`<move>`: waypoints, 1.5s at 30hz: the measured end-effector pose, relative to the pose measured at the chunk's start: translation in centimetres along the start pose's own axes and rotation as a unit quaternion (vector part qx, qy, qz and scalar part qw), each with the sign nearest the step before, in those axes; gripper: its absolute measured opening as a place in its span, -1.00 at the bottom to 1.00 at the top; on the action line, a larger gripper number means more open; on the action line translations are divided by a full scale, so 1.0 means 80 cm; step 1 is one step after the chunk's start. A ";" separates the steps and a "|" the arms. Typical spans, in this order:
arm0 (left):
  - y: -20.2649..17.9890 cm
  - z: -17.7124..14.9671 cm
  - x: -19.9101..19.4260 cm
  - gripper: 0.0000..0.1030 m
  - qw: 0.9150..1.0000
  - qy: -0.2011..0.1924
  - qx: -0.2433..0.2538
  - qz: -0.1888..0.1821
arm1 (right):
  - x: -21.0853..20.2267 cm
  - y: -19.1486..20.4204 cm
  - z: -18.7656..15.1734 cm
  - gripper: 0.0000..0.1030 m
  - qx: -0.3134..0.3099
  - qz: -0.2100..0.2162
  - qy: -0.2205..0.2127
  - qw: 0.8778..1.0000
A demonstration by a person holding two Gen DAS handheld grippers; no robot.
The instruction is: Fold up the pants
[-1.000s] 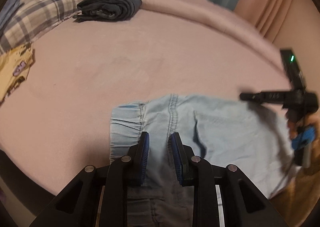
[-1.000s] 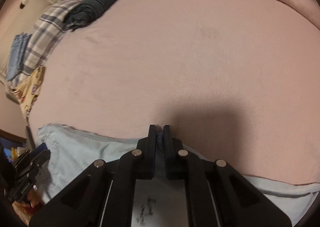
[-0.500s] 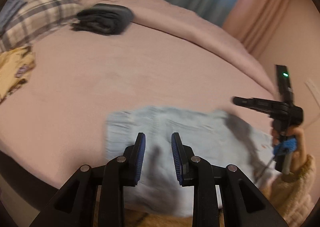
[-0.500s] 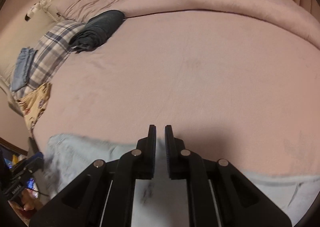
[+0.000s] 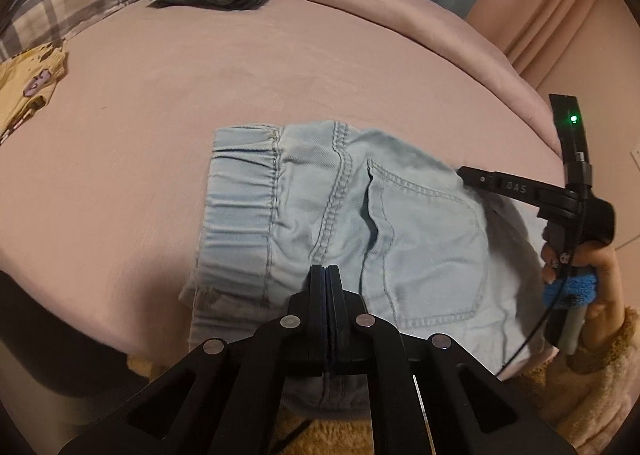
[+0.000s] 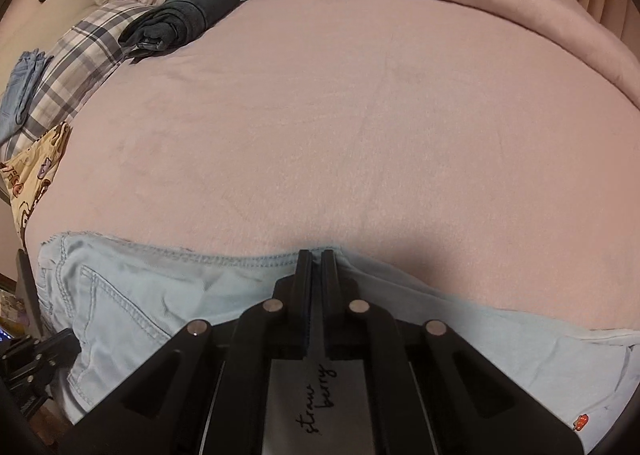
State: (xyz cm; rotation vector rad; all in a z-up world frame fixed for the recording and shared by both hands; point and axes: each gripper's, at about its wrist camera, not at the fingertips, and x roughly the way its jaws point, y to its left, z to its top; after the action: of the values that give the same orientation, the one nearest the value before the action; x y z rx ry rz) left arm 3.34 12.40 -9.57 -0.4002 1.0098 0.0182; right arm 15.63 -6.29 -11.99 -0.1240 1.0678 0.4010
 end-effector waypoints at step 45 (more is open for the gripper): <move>-0.057 -0.004 -0.008 -0.88 0.996 -0.013 0.053 0.070 | -0.137 -0.124 -0.178 -0.35 0.200 0.068 -0.043 0.976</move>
State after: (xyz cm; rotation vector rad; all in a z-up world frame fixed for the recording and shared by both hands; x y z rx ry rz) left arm 3.62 8.16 -7.73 -0.2322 1.0062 0.0954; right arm 3.05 -22.41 -10.26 0.3235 1.0545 0.3030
